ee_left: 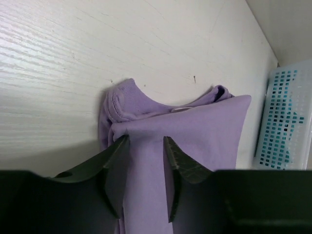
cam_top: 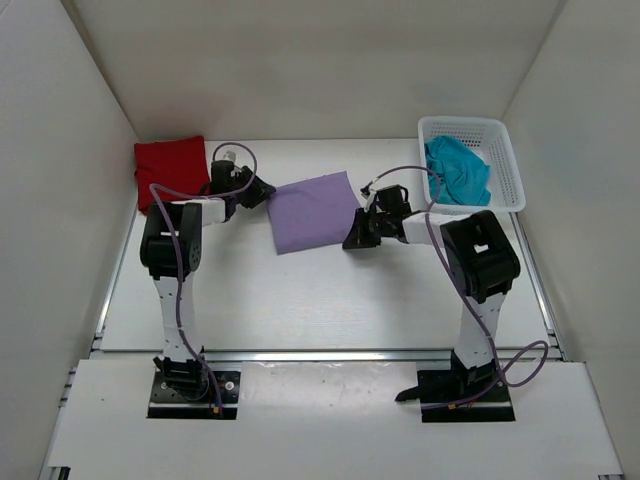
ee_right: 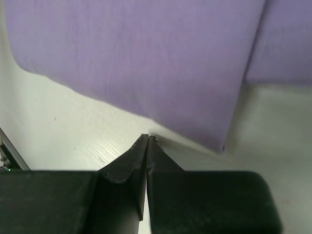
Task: Fold and stack the t-shirts
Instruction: Fold the long partially folded tshirt into a neat square, then put the neatly folded tshirt into the corner of the board with the left arm
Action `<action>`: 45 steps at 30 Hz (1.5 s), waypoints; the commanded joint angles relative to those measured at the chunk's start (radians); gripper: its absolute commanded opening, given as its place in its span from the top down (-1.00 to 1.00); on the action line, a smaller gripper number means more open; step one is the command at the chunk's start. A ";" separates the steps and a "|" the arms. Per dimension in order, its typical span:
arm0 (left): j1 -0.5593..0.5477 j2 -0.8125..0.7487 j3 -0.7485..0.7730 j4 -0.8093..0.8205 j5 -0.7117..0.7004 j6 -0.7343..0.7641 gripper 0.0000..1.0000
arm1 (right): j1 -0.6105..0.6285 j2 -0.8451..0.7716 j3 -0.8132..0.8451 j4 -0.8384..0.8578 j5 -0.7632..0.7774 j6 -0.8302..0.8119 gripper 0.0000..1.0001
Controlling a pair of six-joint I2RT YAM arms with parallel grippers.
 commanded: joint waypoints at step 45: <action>0.184 -0.091 0.595 -0.262 0.095 -0.015 1.00 | -0.030 -0.639 -0.600 0.257 -0.121 0.094 0.13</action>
